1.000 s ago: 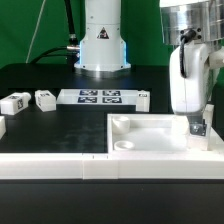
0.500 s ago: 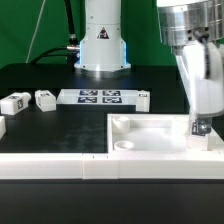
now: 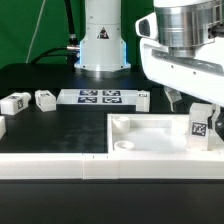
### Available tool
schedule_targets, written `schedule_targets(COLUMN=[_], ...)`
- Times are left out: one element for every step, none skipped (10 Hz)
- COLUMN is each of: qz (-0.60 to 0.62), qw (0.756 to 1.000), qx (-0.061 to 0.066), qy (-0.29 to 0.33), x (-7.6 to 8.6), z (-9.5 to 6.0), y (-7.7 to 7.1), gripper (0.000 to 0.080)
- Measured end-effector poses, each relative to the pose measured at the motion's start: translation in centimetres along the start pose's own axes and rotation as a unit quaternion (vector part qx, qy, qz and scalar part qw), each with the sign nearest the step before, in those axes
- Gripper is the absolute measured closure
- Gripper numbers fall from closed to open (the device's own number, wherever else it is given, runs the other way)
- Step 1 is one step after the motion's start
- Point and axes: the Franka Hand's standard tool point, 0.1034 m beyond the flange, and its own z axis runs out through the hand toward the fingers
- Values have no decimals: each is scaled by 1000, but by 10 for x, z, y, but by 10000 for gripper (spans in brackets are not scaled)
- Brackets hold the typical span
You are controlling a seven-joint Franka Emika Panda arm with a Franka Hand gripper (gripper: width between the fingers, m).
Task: Assemble one leg
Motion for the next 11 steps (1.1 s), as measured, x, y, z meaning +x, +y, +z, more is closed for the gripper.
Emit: schedule_targets(qz=[-74, -94, -146, -187, -223, -247, -264, -262, -262, -262, -262], qw=[997, 995, 989, 981, 974, 968, 963, 964, 964, 964, 964], qx=[-2, 1, 2, 3, 4, 4, 4, 4, 3, 3, 3], qy=[12, 17, 33, 45, 49, 50, 51, 51, 51, 51, 51], x=[-3, -4, -4, -8, -7, -4, -2, -2, -2, -2, -1], z=[1, 2, 2, 4, 6, 6, 5, 6, 6, 6, 6], y=[-3, -4, -6, -7, -7, -6, -5, -5, -5, -5, -5], gripper=[151, 151, 151, 151, 151, 151, 151, 151, 265, 431, 431])
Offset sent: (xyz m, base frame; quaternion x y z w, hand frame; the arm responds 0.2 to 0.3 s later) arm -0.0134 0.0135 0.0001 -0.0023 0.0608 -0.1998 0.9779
